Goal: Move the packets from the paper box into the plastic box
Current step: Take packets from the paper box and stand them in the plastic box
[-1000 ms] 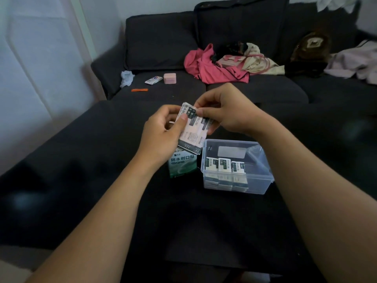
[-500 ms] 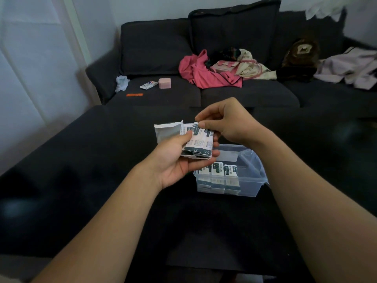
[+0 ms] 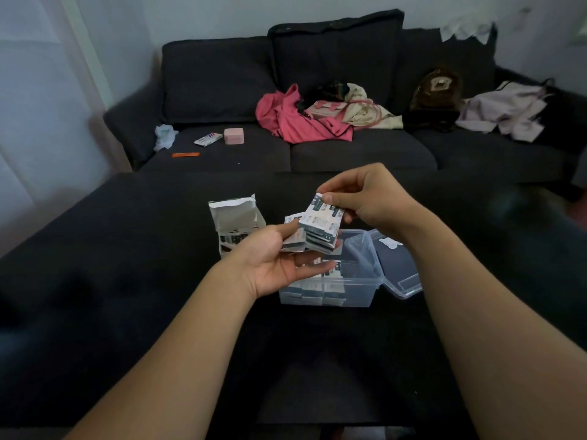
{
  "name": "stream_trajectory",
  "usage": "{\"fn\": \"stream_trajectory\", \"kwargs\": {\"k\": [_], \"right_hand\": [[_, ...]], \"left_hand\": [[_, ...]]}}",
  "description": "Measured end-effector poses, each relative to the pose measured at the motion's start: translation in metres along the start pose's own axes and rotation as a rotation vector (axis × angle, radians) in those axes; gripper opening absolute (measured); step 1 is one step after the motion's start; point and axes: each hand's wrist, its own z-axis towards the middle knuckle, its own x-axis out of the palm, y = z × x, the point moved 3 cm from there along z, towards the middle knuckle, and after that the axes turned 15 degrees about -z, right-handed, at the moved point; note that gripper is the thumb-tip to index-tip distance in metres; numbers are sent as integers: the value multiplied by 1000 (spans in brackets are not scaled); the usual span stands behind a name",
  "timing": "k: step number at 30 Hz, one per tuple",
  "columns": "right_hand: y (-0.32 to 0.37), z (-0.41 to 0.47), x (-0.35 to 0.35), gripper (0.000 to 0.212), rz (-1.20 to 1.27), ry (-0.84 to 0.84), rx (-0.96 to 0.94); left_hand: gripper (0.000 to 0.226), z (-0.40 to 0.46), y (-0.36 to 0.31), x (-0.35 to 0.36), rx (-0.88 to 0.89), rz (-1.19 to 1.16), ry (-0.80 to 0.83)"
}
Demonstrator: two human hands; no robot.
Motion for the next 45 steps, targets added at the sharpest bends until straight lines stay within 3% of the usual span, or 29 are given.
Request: {"fn": "stream_trajectory", "kwargs": {"k": [4, 7, 13, 15, 17, 21, 24, 26, 30, 38, 42, 45], "right_hand": [[-3, 1, -4, 14, 82, -43, -17], [2, 2, 9, 12, 7, 20, -53], [12, 11, 33, 12, -219, 15, -210], [11, 12, 34, 12, -216, 13, -217], [12, 12, 34, 12, -211, 23, -221], [12, 14, 33, 19, -195, 16, -150], [13, 13, 41, 43, -326, 57, -63], [15, 10, 47, 39, -354, 32, -60], [12, 10, 46, 27, -217, -21, -11], [5, 0, 34, 29, 190, -6, 150], [4, 2, 31, 26, 176, -50, 112], [2, 7, 33, 20, -33, -150, 57]], "left_hand": [[32, 2, 0, -1, 45, -70, -57], [34, 2, 1, 0, 44, -25, -36], [75, 1, 0, -2, -50, 23, 47], [66, 0, -2, -3, -55, 80, 87], [44, 0, -2, -4, -23, 120, 88], [20, 3, -1, -4, 188, 354, -17], [24, 4, 0, -1, 420, 562, -87], [25, 5, 1, 0, 521, 623, -127], [34, 8, -2, -3, 538, 539, -144], [33, 8, 0, 4, 290, 171, -8], [27, 11, 0, 2, 346, 151, -28], [28, 13, 2, 0, 392, 151, -58]]}}
